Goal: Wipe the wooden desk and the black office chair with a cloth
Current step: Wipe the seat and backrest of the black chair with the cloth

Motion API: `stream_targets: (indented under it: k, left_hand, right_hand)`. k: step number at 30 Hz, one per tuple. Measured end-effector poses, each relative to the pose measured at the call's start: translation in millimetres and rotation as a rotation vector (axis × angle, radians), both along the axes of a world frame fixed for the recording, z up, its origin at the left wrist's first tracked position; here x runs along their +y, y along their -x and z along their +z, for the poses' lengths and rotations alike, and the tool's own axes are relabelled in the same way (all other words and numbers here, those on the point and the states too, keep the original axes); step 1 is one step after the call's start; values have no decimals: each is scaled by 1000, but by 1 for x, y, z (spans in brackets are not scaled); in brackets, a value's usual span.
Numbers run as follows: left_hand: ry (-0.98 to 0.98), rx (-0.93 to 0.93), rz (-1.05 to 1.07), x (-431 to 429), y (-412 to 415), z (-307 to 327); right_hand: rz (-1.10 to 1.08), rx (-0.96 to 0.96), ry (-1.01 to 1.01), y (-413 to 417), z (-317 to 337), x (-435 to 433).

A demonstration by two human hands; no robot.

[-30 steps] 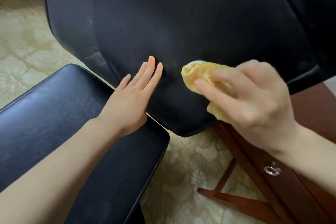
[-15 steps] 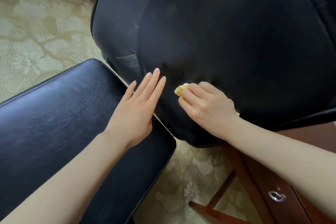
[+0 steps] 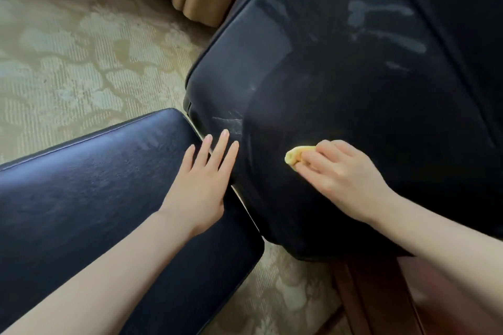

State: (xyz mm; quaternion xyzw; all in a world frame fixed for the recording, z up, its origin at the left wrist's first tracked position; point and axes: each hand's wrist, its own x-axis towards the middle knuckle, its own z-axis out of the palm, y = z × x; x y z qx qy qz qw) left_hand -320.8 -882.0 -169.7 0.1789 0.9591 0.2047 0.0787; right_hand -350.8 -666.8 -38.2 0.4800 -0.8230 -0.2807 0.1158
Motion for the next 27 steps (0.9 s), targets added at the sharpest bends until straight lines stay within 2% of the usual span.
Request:
stream_targets:
  k: [5, 10, 13, 15, 18, 21, 27]
  left_hand:
    - [-76, 27, 76, -2, 15, 12]
    - [-126, 38, 144, -19, 20, 12]
    - [-126, 20, 179, -33, 20, 5]
    - [-113, -3, 201, -42, 21, 0]
    - [-88, -31, 228, -50, 27, -4]
    - [-127, -70, 254, -52, 31, -6]
    - [-210, -106, 275, -47, 30, -9]
  right_hand:
    - [20, 254, 93, 83, 61, -38]
    - [-113, 377, 236, 146, 69, -99]
    - [-302, 334, 344, 157, 45, -127]
    - [-318, 310, 341, 159, 26, -136]
    - [-189, 302, 326, 159, 7, -139]
    - [-56, 295, 202, 154, -13, -136]
    - [117, 63, -6, 109, -78, -112]
